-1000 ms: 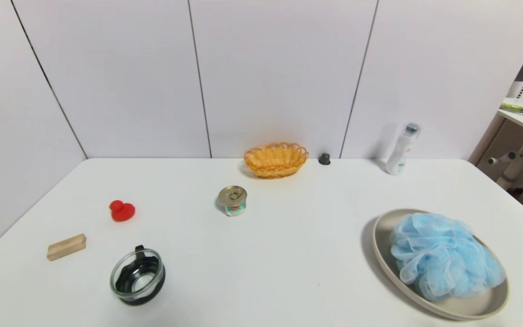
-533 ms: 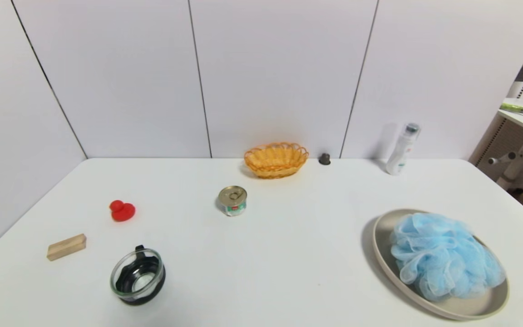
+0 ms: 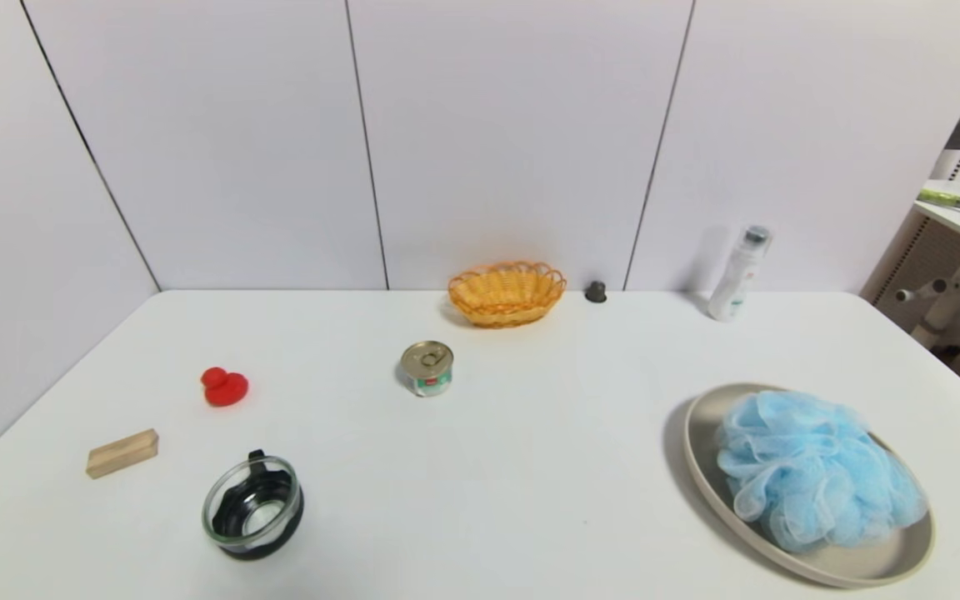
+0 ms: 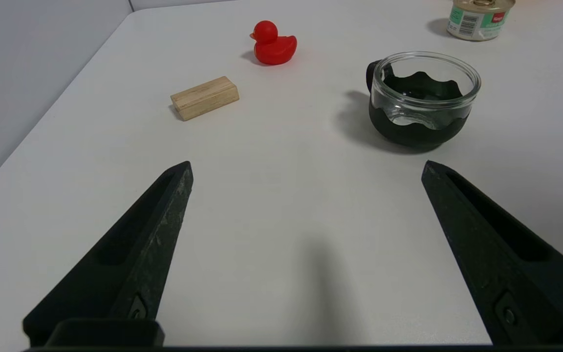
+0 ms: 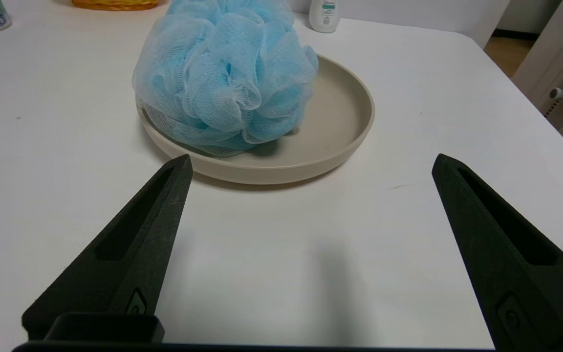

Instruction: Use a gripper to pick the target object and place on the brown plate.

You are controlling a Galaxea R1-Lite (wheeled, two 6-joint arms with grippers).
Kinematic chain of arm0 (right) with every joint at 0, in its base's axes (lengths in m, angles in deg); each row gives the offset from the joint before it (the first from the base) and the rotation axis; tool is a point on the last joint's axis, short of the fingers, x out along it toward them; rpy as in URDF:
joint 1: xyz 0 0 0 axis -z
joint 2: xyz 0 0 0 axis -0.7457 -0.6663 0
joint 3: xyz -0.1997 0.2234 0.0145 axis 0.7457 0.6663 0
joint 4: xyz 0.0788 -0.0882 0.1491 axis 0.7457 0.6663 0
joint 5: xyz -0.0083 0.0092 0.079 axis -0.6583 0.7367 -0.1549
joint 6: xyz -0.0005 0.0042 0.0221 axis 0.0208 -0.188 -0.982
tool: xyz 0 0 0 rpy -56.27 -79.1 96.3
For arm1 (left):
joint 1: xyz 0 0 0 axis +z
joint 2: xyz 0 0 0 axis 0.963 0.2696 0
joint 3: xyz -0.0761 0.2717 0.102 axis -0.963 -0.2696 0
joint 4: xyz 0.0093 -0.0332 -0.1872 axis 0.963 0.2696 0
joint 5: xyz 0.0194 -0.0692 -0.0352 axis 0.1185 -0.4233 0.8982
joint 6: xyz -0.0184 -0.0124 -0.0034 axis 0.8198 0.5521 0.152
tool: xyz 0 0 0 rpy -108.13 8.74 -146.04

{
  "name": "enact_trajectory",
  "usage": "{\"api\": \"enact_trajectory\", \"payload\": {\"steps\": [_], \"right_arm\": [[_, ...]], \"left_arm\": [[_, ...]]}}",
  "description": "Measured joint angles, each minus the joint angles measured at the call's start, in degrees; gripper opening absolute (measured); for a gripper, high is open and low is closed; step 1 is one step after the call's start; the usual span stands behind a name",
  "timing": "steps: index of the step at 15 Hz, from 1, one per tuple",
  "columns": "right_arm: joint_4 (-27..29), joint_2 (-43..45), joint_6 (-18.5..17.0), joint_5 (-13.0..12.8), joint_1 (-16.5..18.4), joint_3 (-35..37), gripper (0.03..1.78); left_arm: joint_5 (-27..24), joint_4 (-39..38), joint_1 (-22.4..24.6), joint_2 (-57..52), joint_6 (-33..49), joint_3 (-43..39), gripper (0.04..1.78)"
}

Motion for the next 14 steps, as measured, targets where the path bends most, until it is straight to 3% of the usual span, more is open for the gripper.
{"api": "enact_trajectory", "payload": {"steps": [14], "right_arm": [[0.06, 0.16, -3.67, -0.72, 0.00, 0.05, 1.69]], "left_arm": [[0.01, 0.00, 0.00, 0.00, -0.02, 0.00, 1.69]]}}
